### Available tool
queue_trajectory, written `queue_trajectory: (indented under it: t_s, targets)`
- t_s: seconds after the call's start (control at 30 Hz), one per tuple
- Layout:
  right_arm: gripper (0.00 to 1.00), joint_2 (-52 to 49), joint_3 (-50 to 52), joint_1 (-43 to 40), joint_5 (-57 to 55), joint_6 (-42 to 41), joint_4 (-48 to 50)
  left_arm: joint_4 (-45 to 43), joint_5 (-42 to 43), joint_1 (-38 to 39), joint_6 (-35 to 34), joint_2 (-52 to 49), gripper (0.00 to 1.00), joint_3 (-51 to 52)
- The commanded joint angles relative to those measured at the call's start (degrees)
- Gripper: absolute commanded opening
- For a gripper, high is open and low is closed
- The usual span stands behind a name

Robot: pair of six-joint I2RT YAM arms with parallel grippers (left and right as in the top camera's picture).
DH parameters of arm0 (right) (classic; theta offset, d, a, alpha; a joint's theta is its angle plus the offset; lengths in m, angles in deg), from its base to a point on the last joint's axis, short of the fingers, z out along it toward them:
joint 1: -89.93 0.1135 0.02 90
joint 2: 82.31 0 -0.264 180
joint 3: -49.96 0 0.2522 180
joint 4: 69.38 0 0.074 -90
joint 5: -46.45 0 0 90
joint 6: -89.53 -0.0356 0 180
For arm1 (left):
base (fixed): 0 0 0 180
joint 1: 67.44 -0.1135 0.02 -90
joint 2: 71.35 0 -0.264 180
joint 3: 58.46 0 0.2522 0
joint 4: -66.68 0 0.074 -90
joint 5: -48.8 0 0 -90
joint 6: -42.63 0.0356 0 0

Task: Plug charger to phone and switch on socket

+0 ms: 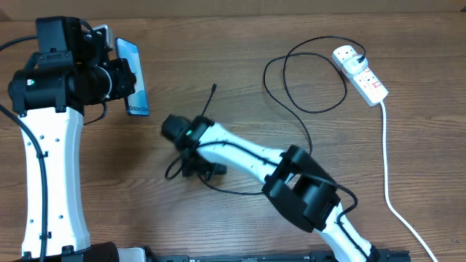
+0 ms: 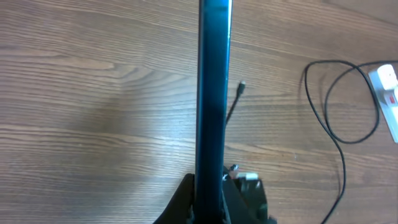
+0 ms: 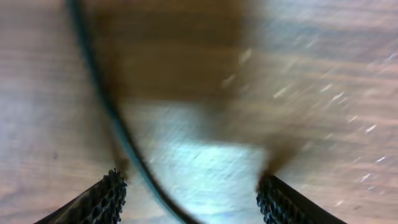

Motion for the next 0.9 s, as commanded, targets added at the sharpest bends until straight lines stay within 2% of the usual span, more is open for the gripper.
queue_trajectory:
  t_s: [0.0, 0.13, 0.2, 0.3, 0.33, 0.47, 0.87]
  targets:
    - [0.69, -0.46, 0.04, 2.71, -4.17, 0.28, -0.02, -0.61, -0.09, -0.92, -1.22, 0.28, 0.04, -0.74]
    - [0.69, -0.52, 0.07, 3.78, -4.17, -0.09, -0.79, -0.63, -0.09, -1.01, -1.20, 0.28, 0.04, -0.74]
    - [0.64, -0.63, 0.22, 3.76, -4.17, -0.70, -1.29, -0.63, -0.09, -1.03, -1.20, 0.28, 0.04, -0.74]
    - [0.45, -1.03, 0.31, 3.13, -4.17, -1.31, -2.64, -0.63, -0.09, -1.03, -1.20, 0.28, 0.04, -0.74]
    - [0.31, -1.05, 0.50, 2.51, -4.17, -1.29, -3.50, -0.63, -0.09, -1.03, -1.20, 0.28, 0.04, -0.74]
    - [0.04, -1.05, 1.46, 1.86, -4.15, -1.25, -6.01, -0.63, -0.09, -1.03, -1.20, 0.28, 0.04, -0.74]
    - [0.04, -1.01, 2.36, 2.12, -3.30, -1.75, -20.87, -0.68, -0.09, -1.03, -1.20, 0.28, 0.04, -0.74]
